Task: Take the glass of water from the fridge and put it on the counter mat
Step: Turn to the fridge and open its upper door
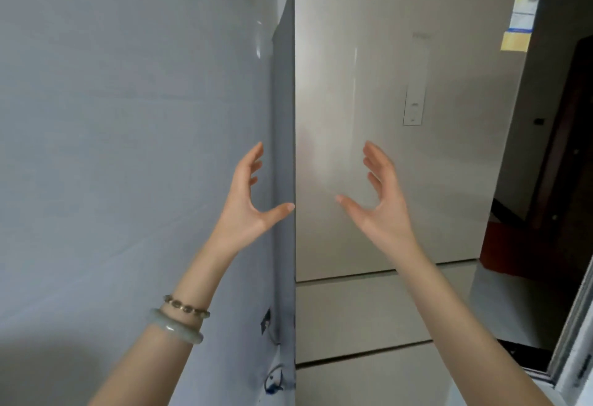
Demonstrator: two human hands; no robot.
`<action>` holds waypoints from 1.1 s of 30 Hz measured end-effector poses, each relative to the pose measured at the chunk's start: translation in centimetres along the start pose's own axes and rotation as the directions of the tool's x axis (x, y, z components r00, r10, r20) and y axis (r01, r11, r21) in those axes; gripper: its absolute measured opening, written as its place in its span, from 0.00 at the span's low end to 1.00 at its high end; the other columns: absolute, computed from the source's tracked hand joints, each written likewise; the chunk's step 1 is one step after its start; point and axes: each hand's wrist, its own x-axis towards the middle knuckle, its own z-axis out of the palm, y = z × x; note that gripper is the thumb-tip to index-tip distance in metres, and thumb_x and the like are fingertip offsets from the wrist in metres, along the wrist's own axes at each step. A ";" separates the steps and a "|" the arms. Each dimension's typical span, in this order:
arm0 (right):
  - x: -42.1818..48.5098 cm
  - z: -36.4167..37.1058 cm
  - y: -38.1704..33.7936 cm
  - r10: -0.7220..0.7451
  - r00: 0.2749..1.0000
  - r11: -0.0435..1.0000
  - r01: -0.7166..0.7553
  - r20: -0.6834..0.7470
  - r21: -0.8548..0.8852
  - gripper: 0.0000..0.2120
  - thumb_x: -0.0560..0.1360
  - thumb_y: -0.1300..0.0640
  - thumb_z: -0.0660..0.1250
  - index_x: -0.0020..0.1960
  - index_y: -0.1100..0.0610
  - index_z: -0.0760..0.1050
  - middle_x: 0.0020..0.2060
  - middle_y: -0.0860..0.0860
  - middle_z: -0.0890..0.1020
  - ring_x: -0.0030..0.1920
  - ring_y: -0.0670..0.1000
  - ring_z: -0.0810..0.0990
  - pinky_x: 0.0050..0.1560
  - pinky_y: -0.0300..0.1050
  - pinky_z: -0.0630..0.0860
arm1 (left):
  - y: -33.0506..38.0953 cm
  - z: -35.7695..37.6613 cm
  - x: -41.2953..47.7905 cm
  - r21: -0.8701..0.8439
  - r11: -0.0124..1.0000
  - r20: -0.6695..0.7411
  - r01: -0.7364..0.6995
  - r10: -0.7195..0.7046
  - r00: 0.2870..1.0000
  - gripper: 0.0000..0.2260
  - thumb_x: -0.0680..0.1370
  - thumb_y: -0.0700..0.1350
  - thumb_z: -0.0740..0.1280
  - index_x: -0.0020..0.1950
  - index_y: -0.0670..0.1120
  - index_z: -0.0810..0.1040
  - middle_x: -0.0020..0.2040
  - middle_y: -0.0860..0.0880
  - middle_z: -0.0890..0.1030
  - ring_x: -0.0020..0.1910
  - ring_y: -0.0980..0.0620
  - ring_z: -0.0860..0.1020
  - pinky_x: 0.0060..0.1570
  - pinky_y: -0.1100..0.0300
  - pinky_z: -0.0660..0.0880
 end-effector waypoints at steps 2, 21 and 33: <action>1.3 -0.2 0.1 -0.027 1.000 0.999 0.027 -0.010 -0.026 0.39 0.68 0.65 0.74 0.73 0.51 0.60 0.69 0.37 0.65 0.71 0.46 0.67 0.72 0.43 0.63 | 0.1 0.1 1.2 0.012 1.000 0.027 -0.012 0.012 1.000 0.43 0.68 0.44 0.76 0.77 0.47 0.55 0.76 0.49 0.62 0.73 0.52 0.64 0.70 0.54 0.64; 7.1 2.1 8.1 0.118 0.930 0.650 0.194 0.349 -0.735 0.35 0.77 0.42 0.59 0.77 0.43 0.44 0.78 0.54 0.39 0.77 0.55 0.36 0.73 0.53 0.34 | -11.2 5.0 4.6 0.396 0.908 0.205 0.140 -0.236 0.950 0.54 0.61 0.70 0.68 0.78 0.51 0.47 0.78 0.49 0.57 0.76 0.45 0.57 0.72 0.42 0.57; 6.9 4.0 13.3 0.254 0.868 0.611 0.198 0.426 -0.767 0.35 0.79 0.38 0.53 0.77 0.44 0.39 0.77 0.50 0.37 0.77 0.53 0.33 0.72 0.52 0.31 | -14.6 8.7 5.7 0.411 0.893 0.241 0.183 -0.300 0.923 0.46 0.64 0.70 0.64 0.77 0.50 0.57 0.73 0.49 0.68 0.72 0.43 0.63 0.67 0.48 0.61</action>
